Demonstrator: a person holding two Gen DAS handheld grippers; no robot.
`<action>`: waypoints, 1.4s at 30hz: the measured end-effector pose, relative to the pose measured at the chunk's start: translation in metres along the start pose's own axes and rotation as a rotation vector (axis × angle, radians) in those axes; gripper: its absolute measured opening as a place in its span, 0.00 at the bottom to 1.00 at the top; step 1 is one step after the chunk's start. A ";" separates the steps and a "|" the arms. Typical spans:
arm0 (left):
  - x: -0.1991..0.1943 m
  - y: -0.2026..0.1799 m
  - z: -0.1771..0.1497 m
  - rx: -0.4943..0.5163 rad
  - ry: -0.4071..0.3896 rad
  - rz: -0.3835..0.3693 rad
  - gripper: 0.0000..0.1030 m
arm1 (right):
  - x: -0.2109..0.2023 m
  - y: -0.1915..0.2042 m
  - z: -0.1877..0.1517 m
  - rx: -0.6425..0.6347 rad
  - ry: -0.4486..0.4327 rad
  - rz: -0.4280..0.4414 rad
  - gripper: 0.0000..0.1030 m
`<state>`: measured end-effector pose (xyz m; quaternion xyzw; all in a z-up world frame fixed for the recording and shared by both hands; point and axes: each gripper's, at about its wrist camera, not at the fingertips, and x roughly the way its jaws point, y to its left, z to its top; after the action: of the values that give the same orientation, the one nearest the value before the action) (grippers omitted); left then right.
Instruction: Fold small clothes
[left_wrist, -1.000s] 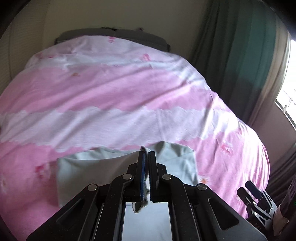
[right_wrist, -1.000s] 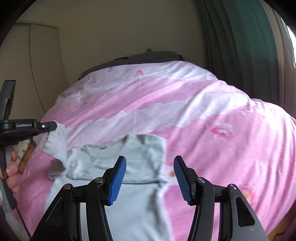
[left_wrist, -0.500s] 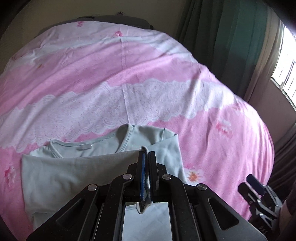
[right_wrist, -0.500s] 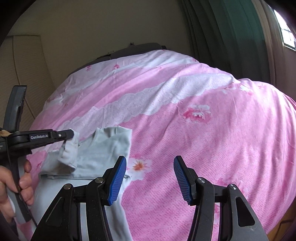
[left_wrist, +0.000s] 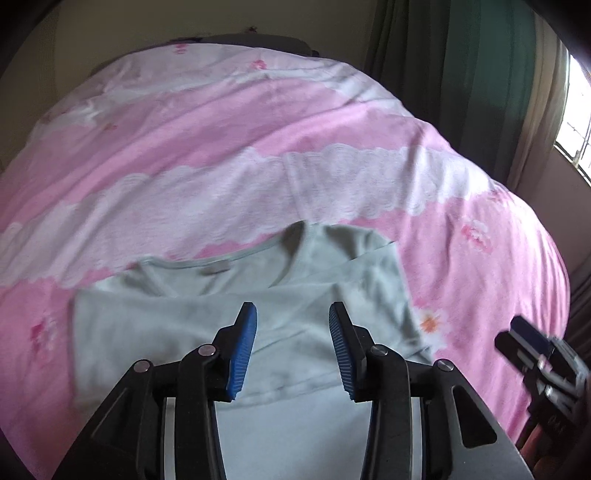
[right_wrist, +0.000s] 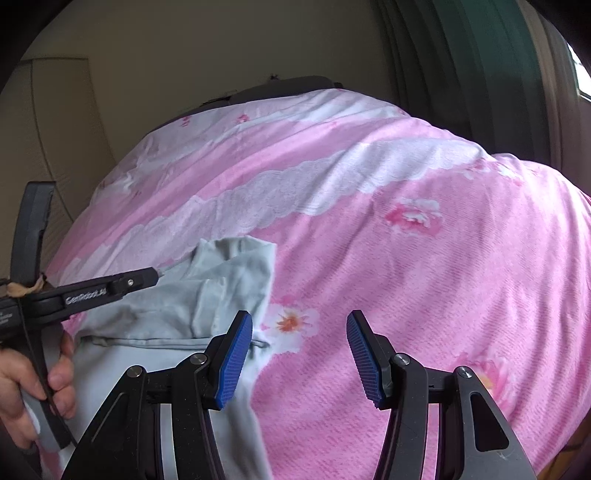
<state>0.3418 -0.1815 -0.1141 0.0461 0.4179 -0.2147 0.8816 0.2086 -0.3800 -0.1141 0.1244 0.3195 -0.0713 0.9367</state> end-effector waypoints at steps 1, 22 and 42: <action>-0.004 0.005 -0.004 -0.001 -0.005 0.012 0.43 | 0.002 0.006 0.002 -0.014 0.000 0.013 0.53; -0.020 0.141 -0.092 -0.212 0.068 0.236 0.47 | 0.101 0.066 0.002 -0.052 0.243 0.089 0.53; -0.039 0.158 -0.102 -0.312 0.029 0.235 0.47 | 0.105 0.075 -0.003 -0.096 0.252 0.045 0.38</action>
<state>0.3128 0.0007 -0.1661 -0.0394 0.4505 -0.0423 0.8909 0.3051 -0.3132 -0.1675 0.0943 0.4347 -0.0186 0.8954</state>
